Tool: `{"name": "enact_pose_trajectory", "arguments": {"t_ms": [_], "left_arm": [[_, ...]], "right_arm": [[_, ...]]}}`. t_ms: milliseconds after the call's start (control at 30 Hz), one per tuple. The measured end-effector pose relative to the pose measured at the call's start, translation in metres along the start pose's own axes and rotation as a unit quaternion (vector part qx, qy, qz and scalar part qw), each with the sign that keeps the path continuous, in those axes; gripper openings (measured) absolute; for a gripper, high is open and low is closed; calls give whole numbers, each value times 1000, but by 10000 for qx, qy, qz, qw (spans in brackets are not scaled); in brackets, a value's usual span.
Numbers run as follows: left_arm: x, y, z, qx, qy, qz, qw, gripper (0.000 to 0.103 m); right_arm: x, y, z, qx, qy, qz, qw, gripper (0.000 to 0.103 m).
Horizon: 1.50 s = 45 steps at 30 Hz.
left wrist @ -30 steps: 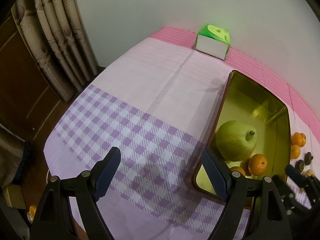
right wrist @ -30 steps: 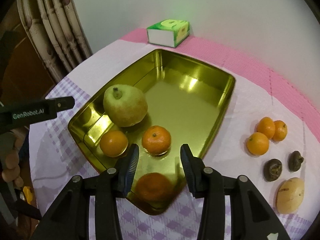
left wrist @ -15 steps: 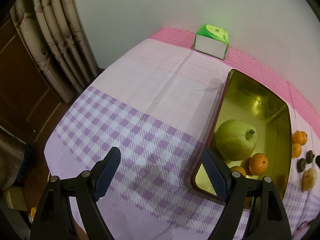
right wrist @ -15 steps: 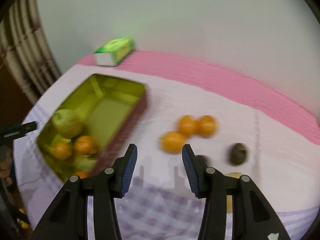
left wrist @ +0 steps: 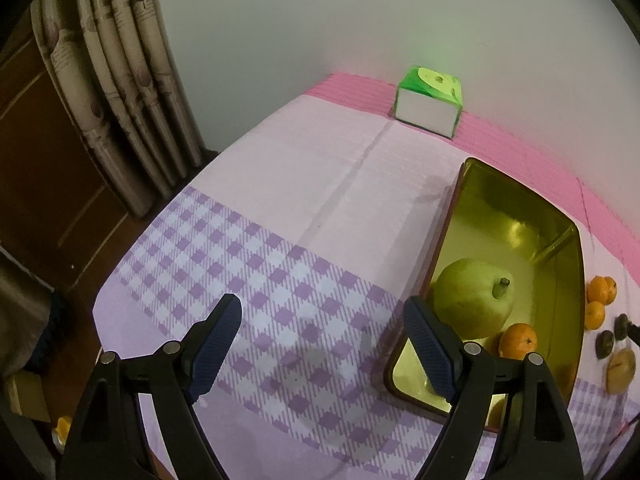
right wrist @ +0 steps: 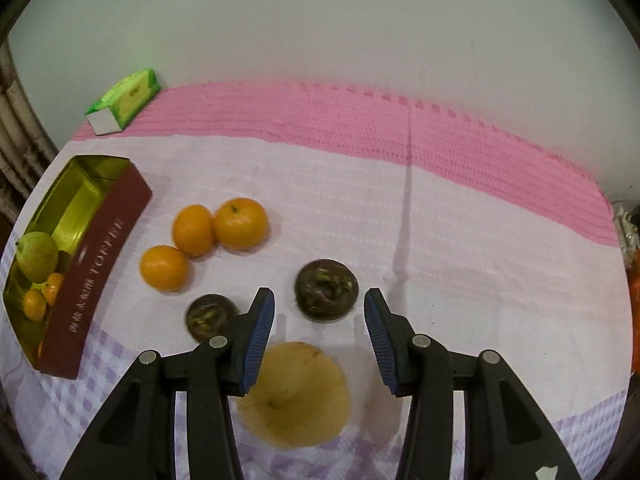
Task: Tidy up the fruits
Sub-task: 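Move the right gripper to a dark brown dried fruit and close on it, then close the left gripper around the large pale yellow melon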
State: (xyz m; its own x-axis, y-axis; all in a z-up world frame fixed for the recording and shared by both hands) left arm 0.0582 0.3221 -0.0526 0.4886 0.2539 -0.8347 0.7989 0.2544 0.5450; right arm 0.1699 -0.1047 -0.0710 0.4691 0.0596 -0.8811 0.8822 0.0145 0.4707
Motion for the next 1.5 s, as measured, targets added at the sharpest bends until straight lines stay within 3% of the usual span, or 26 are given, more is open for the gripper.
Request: {"name": "enact_pose_trajectory", "arguments": {"t_ms": [167, 467, 733, 1000, 1200, 1400, 1500], "left_arm": [[-2, -2, 12, 294, 43, 53, 9995, 83], [-15, 3, 51, 772, -193, 136, 9967, 83], [-35, 5, 128, 1421, -754, 343, 9864, 83], [-53, -12, 229, 2297, -1540, 391, 9602, 83], [-63, -23, 288, 2706, -2001, 430, 9407, 83], [-67, -40, 339, 2868, -2561, 209, 9229, 83], [-68, -48, 362, 3039, -2635, 215, 9153, 83]], "right_arm": [[27, 5, 3, 35, 110, -317, 9994, 45], [42, 6, 8, 154, 306, -494, 9982, 42], [12, -5, 49, 548, 30, 152, 9984, 42], [-3, -38, 95, 725, -526, 742, 9932, 42], [-1, -41, 122, 898, -715, 783, 9903, 42], [3, -45, 136, 969, -729, 779, 9896, 42], [9, -48, 137, 1020, -681, 798, 9892, 43]]}}
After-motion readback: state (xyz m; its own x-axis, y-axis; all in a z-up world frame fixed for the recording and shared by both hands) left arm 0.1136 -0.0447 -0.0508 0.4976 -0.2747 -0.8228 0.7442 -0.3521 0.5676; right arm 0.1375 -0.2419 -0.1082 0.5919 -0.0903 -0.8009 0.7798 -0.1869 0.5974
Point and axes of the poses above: each gripper's, at about its wrist camera, not at the fingertips, and x roughly the way its jaws point, z to its right, y to its top, the point moved 5 cm from there along x, roughly the way its jaws point, and after that the axes turned 9 degrees about x, right-handed, at the moved point
